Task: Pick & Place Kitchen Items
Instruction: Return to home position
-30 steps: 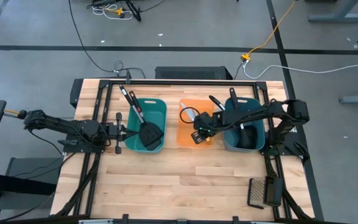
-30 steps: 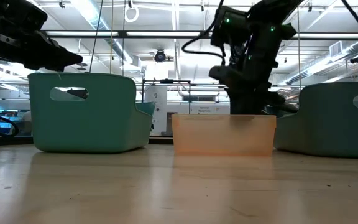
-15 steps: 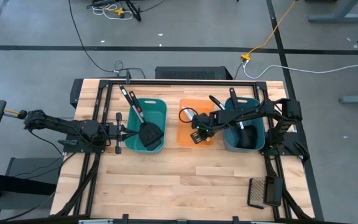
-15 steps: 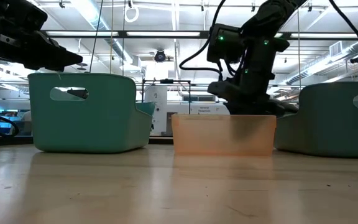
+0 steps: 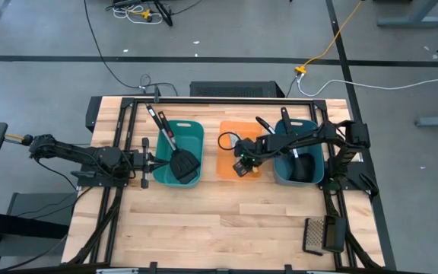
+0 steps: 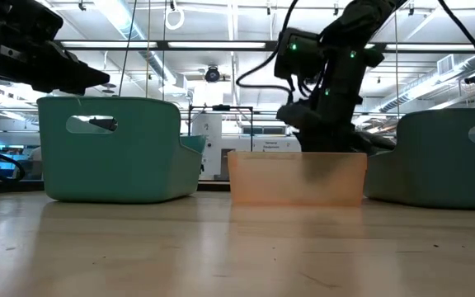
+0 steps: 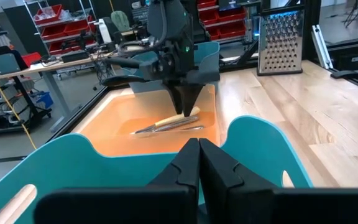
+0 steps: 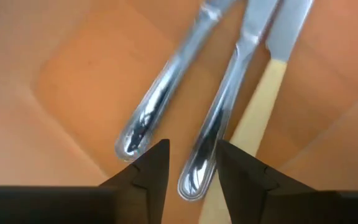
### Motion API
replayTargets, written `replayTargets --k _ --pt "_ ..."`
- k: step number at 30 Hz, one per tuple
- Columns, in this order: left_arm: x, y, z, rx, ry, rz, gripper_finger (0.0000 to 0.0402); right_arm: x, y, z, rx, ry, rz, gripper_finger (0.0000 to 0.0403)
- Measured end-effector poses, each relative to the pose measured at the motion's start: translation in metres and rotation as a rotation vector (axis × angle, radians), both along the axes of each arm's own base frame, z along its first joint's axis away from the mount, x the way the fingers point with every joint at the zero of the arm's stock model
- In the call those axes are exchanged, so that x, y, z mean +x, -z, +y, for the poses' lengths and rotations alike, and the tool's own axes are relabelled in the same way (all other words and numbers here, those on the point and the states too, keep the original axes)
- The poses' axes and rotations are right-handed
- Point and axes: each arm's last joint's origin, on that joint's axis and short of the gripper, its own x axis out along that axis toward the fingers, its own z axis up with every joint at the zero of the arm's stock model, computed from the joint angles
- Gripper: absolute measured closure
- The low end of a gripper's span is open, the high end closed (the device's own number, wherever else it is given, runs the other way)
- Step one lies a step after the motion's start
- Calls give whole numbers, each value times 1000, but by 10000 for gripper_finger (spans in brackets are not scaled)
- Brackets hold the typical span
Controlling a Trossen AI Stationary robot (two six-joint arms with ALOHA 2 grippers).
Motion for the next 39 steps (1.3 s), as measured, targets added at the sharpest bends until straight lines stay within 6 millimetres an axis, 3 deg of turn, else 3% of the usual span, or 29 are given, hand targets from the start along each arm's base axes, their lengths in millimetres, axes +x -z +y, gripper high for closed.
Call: replayTargets --k 5,10,16,20,25,29,39 --pt "0 -1 0 -4 -5 -7 392 -4 -32 7 -90 -131 -113 282" --pt "-1 -17 1 -35 -20 -55 389 -24 -96 31 -335 -366 -330 314" --pt "-6 -41 2 -26 -33 -101 390 -82 -174 51 -545 -652 -615 380" --pt "-9 -51 5 55 -95 -75 396 -134 -201 51 -595 -778 -846 394" --pt "-11 -64 5 72 -82 -127 397 -188 -192 45 -675 -737 -1062 393" --pt "-9 -56 4 74 -68 -107 398 -219 -170 39 -729 -627 -1206 397" --pt "-11 -36 11 44 -104 -181 400 -245 -111 32 -772 -450 -1258 399"
